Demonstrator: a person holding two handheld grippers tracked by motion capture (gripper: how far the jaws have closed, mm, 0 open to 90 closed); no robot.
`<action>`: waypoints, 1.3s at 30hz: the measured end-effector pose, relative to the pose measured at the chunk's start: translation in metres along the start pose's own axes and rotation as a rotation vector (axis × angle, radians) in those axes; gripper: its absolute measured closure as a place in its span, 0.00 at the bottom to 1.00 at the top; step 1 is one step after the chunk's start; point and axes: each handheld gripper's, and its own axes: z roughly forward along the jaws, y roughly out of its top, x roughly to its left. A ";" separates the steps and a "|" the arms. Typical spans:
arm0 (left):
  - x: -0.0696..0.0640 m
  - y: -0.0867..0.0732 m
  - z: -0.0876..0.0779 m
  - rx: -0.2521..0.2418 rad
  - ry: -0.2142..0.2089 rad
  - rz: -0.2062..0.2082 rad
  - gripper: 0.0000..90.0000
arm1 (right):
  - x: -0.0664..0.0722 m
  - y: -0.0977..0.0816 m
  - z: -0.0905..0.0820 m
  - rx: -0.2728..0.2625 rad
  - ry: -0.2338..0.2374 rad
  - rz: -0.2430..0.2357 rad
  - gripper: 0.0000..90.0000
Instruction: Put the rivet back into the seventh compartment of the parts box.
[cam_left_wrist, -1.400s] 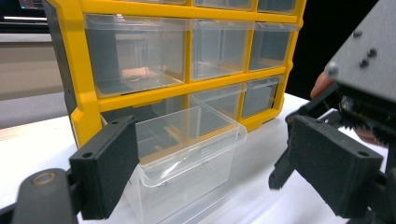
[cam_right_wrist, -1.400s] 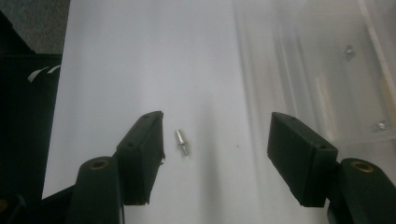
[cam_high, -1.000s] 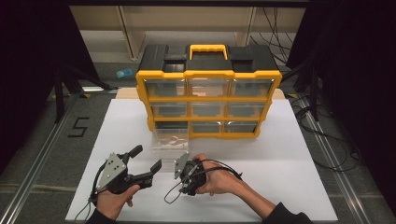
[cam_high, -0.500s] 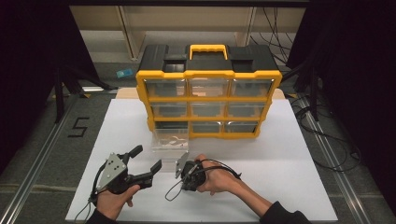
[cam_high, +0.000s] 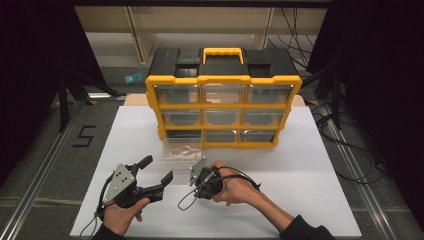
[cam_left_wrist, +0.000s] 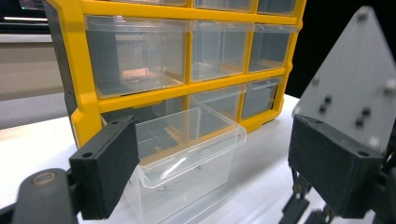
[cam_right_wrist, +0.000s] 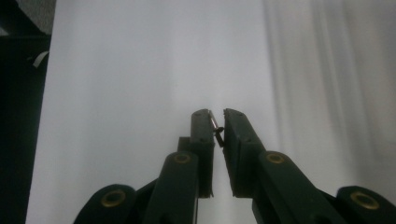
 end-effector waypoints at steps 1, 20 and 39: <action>0.000 0.000 0.000 0.000 0.000 0.000 0.18 | -0.002 0.001 -0.003 -0.025 -0.008 -0.015 0.92; 0.000 0.000 0.000 0.002 0.001 0.002 0.18 | -0.009 0.013 -0.062 -0.219 -0.122 0.023 0.92; 0.001 -0.001 0.000 0.011 0.003 0.010 0.18 | -0.044 0.025 -0.076 -0.328 -0.270 0.124 0.92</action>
